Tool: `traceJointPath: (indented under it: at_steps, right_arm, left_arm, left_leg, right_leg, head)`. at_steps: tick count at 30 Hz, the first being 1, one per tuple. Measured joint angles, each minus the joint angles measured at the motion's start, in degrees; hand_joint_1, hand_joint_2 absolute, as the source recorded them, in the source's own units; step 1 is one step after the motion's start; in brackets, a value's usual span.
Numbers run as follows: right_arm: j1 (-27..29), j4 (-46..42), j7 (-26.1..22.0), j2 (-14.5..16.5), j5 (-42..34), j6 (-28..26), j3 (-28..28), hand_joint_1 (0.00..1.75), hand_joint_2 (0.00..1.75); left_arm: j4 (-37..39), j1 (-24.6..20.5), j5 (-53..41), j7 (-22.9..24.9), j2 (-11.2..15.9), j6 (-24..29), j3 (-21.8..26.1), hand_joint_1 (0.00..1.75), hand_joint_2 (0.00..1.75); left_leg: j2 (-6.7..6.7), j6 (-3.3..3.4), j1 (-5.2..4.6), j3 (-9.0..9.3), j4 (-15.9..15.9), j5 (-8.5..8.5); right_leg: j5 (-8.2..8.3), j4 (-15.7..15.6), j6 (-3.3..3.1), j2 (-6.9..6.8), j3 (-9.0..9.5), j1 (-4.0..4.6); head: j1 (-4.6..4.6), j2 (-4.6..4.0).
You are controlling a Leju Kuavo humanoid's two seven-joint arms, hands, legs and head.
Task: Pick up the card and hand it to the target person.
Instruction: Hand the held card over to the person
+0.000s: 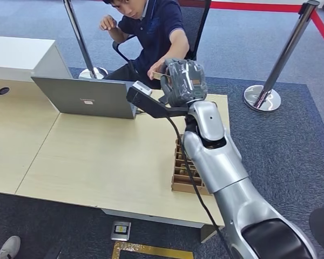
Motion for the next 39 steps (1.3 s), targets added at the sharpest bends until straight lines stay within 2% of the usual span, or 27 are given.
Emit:
traceJointPath:
  at_steps: [3, 4, 7, 8, 12, 16, 19, 25, 27, 30, 34, 37, 39]
  right_arm:
    - [-0.9, 1.5, 2.1, 0.8, -2.8, 1.1, 2.8, 1.75, 1.75]
    - [-1.1, 1.9, 2.8, 1.0, -4.0, 1.0, 3.8, 1.61, 1.75]
    - [-1.9, 2.8, 4.7, 1.2, -7.4, 0.0, 6.9, 0.31, 1.75]
    - [-2.0, 3.1, 5.1, 1.3, -8.4, -0.8, 7.6, 0.0, 1.75]
    - [-2.0, 3.7, 3.5, 1.4, -14.4, -6.9, 8.1, 0.0, 0.0]
    - [0.9, 0.6, -1.5, 0.8, -19.5, -11.8, 5.3, 0.0, 0.0]
    - [8.1, -8.9, -3.7, -1.1, -21.2, -12.3, 1.5, 0.0, 0.0]
    - [31.9, -37.6, -6.3, -6.6, -24.7, -9.4, -6.3, 0.0, 0.0]
    - [40.5, -46.4, -5.7, -8.0, -25.6, -8.0, -9.1, 0.0, 0.0]
    - [51.0, -56.4, -2.2, -9.1, -24.2, -4.7, -13.7, 0.0, 0.0]
    - [60.4, -60.9, 2.9, -9.3, -22.3, -0.2, -21.5, 0.0, 1.75]
    - [62.5, -56.0, 3.8, -9.0, -20.6, 0.7, -29.3, 0.0, 1.75]
    - [61.1, -46.9, 2.5, -9.1, -19.7, -0.3, -35.7, 0.0, 1.75]
  left_arm:
    - [0.0, -0.1, 0.6, 0.2, 0.0, 0.2, 0.0, 0.0, 0.0]
    - [0.0, -0.1, 0.8, 0.3, 0.0, 0.3, 0.0, 0.0, 0.0]
    - [0.0, -0.1, 1.3, 0.8, 0.0, 0.7, 0.1, 0.0, 0.0]
    - [0.0, -0.1, 1.5, 1.1, 0.0, 0.9, 0.1, 0.0, 0.0]
    - [0.0, 0.0, 2.6, 1.7, -0.1, 1.8, 0.2, 0.0, 0.0]
    - [0.0, 0.0, 3.5, 2.1, -0.2, 2.2, 0.3, 0.0, 0.0]
    - [0.0, 0.3, 3.9, 2.1, -0.3, 2.2, 0.6, 0.0, 0.0]
    - [0.0, 0.8, 4.2, 1.3, -0.3, 1.7, 1.0, 0.0, 0.0]
    - [0.0, 0.9, 4.2, 1.1, -0.3, 1.3, 1.1, 0.0, 0.0]
    - [0.0, 1.0, 4.2, 1.0, -0.3, 1.1, 1.1, 0.0, 0.0]
    - [0.0, 1.1, 4.4, 1.4, -0.3, 1.2, 1.3, 0.0, 0.0]
    - [0.0, 1.1, 4.5, 1.6, -0.4, 1.2, 1.5, 0.0, 0.0]
    - [0.0, 1.0, 4.5, 1.6, -0.6, 1.2, 1.5, 0.0, 0.0]
  left_leg:
    - [0.0, 0.0, 0.0, -0.02, 0.0, 0.0]
    - [0.0, 0.0, 0.0, -0.02, 0.0, 0.0]
    - [0.0, 0.0, 0.0, -0.03, 0.0, 0.0]
    - [-0.01, 0.0, 0.0, -0.03, 0.0, 0.0]
    - [-0.01, 0.01, 0.0, -0.04, 0.0, -0.01]
    - [-0.03, 0.01, 0.0, -0.03, 0.0, -0.01]
    - [-0.07, 0.02, 0.01, -0.04, 0.0, -0.01]
    - [-0.19, 0.13, 0.01, -0.1, 0.0, -0.16]
    - [-0.19, 0.14, 0.01, -0.13, 0.0, -0.23]
    - [-0.13, 0.12, 0.0, -0.13, 0.0, -0.29]
    - [-0.15, 0.13, 0.01, -0.12, 0.0, -0.29]
    - [-0.12, 0.13, 0.01, -0.08, 0.0, -0.28]
    - [-0.13, 0.18, 0.0, -0.04, 0.0, -0.26]
  right_leg:
    - [0.0, 0.0, 0.0, 0.0, -0.01, 0.0]
    - [0.0, 0.0, 0.0, 0.0, -0.01, 0.0]
    - [0.0, 0.0, 0.0, 0.0, -0.02, 0.0]
    - [0.0, 0.0, 0.0, 0.0, -0.02, 0.0]
    - [0.0, -0.1, 0.0, 0.0, -0.02, 0.0]
    - [0.0, -0.1, 0.0, 0.0, -0.02, 0.0]
    - [0.0, -0.1, 0.01, 0.0, 0.01, 0.0]
    - [-0.06, -0.3, 0.08, 0.0, 0.0, 0.0]
    - [-0.11, -0.3, 0.13, 0.0, 0.0, 0.0]
    - [-0.14, -0.3, 0.15, 0.0, -0.05, 0.0]
    - [-0.16, -0.3, 0.17, 0.0, 0.0, 0.0]
    - [-0.13, -0.3, 0.17, 0.0, 0.08, 0.01]
    - [-0.1, -0.4, 0.22, 0.0, 0.16, 0.0]
  head:
    - [0.0, 0.0]
    - [0.0, 0.0]
    - [0.0, 0.0]
    - [0.0, 0.0]
    - [0.01, 0.0]
    - [0.0, 0.0]
    - [0.0, 0.0]
    - [0.01, 0.0]
    - [0.01, 0.0]
    - [-0.01, 0.0]
    - [0.01, 0.0]
    - [0.02, 0.0]
    - [0.02, 0.0]
